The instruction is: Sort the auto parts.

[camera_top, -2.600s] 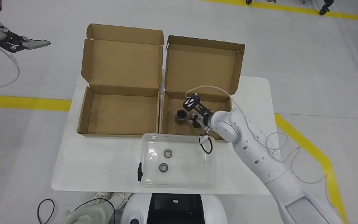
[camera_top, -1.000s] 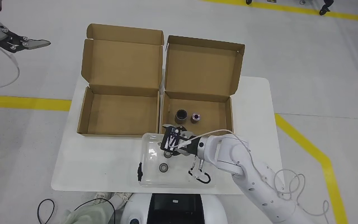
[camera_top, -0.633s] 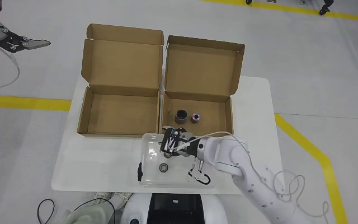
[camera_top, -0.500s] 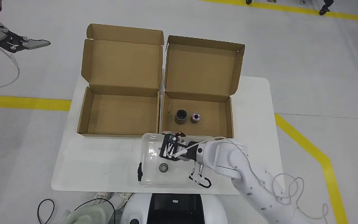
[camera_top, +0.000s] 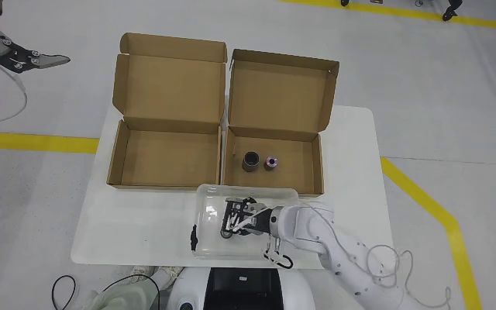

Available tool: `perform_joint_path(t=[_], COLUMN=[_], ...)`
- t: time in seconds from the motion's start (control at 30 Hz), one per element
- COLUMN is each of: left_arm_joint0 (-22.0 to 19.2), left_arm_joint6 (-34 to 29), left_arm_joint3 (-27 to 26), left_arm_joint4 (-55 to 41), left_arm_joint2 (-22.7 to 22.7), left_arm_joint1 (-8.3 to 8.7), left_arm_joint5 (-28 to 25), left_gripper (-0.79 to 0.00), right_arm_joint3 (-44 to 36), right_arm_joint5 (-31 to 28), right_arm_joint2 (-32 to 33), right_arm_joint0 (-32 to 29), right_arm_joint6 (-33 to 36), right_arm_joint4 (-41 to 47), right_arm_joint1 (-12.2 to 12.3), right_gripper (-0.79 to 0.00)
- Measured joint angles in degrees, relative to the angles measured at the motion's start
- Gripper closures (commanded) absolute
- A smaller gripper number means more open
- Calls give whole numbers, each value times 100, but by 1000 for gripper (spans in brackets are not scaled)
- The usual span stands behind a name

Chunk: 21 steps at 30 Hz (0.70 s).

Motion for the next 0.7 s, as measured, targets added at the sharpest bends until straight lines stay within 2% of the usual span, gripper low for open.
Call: perform_joint_path(t=[0.4, 0.7], left_arm_joint0=[0, 0], left_arm_joint6=[0, 0], left_arm_joint3=[0, 0], left_arm_joint4=[0, 0], left_arm_joint2=[0, 0], left_arm_joint1=[0, 0], left_arm_joint5=[0, 0], left_gripper=[-785, -785], right_arm_joint3=[484, 814], right_arm_joint5=[205, 316], right_arm_joint2=[-149, -363], right_arm_joint0=[-6, 244], right_arm_joint6=[26, 296], right_arm_joint4=[-168, -104], right_arm_joint1=[-25, -121], right_gripper=[-292, -302])
